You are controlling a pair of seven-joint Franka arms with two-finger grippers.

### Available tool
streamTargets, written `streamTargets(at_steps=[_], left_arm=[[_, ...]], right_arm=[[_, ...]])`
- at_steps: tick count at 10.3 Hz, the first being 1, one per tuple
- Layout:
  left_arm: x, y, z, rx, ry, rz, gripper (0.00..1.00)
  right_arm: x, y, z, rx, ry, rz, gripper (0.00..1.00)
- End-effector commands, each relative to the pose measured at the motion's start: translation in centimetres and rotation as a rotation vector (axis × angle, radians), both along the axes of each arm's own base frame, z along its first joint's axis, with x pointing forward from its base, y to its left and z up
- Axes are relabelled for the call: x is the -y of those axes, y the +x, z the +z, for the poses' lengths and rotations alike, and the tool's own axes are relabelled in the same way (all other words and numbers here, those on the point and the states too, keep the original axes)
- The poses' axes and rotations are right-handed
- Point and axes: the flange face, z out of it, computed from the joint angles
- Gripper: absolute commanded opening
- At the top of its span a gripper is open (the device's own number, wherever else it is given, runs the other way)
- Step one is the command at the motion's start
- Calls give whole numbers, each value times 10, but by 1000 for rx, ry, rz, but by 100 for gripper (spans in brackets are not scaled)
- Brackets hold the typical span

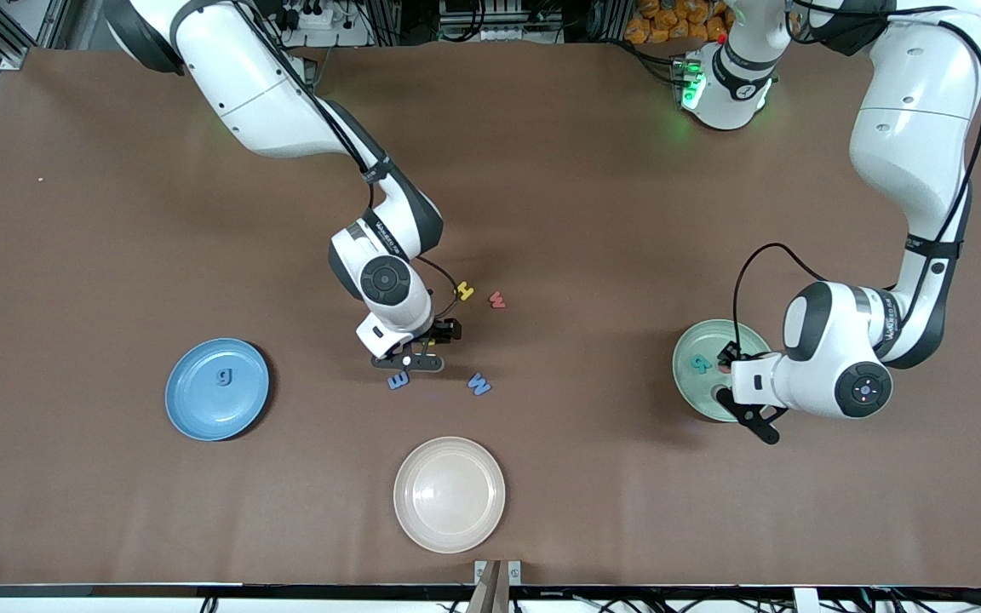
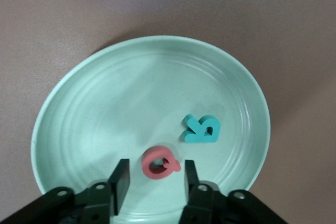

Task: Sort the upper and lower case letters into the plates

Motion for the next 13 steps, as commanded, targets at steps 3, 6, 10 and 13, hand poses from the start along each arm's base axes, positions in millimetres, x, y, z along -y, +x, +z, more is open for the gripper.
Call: streamTargets(at_steps=[3,6,10,13], left_arm=[[12,5,7,53,-24,12,100],[37,5,11,64,-57,100,100],[119,-11,24,29,-35,359,100],[184,-20,26,104,-45,467,100]], right_arm=[[-1,-3,-1,7,-3,14,100],[-1,-1,3,13,2,8,9],[2,3,8,19,5,-5,0],[23,21,43,46,16,-48,0]])
